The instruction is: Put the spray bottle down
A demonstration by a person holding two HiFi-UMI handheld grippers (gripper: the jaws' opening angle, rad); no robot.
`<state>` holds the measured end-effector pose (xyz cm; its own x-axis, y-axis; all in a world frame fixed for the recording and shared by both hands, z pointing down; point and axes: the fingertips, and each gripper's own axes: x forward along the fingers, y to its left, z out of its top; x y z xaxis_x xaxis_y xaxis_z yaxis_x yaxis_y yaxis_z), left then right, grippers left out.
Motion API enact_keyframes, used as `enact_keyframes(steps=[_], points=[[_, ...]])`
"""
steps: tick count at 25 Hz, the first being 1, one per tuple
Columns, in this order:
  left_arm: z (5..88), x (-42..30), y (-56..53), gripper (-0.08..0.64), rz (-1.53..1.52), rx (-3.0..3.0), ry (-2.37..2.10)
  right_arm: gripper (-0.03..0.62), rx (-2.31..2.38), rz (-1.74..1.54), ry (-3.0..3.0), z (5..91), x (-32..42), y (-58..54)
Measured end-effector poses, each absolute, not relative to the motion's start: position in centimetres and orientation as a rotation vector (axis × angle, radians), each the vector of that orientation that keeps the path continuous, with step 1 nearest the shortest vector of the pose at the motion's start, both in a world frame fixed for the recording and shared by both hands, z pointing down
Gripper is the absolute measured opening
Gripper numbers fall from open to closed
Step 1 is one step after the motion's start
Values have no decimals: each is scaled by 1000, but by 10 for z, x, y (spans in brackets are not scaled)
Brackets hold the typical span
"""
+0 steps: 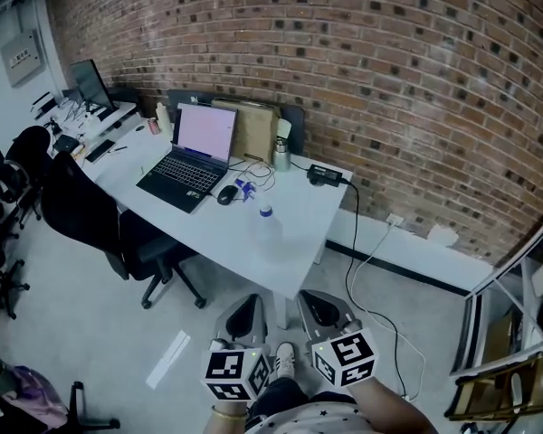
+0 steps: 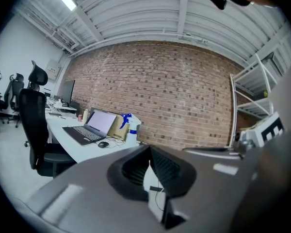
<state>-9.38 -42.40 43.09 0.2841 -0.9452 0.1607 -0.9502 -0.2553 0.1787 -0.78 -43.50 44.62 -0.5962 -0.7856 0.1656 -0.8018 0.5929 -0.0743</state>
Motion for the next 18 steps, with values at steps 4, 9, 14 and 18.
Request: enact_keyframes(steps=[4, 9, 14, 18], points=[[427, -88, -423, 6, 41, 2328, -1747, -3, 1358, 211, -2703, 442, -4, -434], [424, -85, -424, 6, 63, 2348, -1748, -3, 1369, 205, -2710, 438, -3, -433], [425, -83, -425, 6, 42, 2344, -1727, -3, 1369, 196, -2715, 436, -1, -432], [423, -81, -427, 6, 47, 2345, -1728, -3, 1377, 191, -2715, 433, 2, -433]])
